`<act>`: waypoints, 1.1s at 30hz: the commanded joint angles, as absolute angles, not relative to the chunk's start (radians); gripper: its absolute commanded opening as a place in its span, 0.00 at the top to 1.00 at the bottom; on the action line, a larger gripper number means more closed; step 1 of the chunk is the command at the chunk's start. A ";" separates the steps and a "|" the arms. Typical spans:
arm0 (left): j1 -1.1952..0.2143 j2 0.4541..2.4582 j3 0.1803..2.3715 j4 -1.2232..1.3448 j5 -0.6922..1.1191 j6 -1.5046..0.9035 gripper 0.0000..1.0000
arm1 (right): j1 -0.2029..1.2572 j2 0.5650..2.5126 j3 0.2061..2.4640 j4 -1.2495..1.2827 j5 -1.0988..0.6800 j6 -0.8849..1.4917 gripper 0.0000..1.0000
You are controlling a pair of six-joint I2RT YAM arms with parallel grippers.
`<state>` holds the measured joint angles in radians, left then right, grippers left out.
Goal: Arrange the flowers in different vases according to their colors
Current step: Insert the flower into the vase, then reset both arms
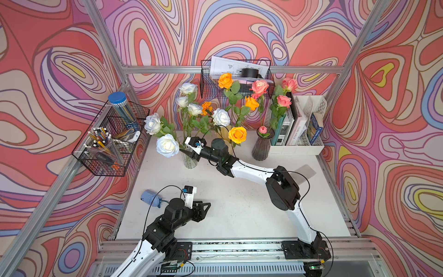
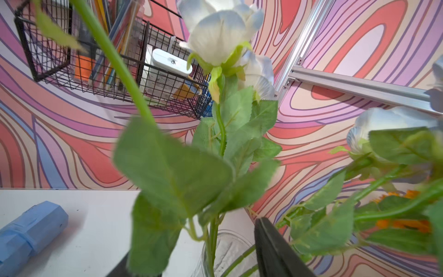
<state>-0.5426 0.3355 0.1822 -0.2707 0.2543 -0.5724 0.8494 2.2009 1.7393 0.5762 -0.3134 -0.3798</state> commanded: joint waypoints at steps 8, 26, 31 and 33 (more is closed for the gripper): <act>-0.544 0.393 0.246 -0.277 0.070 -0.581 0.38 | 0.848 1.955 1.395 0.615 -0.331 -0.325 0.16; -0.535 0.761 0.355 0.037 -0.180 -0.539 0.29 | 0.885 1.292 0.601 0.584 -0.172 -0.175 0.02; -0.519 0.931 0.418 0.101 -0.261 -0.498 0.02 | 0.876 1.077 0.516 0.479 0.160 -0.179 0.02; -0.508 0.987 0.436 0.131 -0.304 -0.486 0.01 | 0.815 1.027 0.506 0.474 0.309 -0.149 0.02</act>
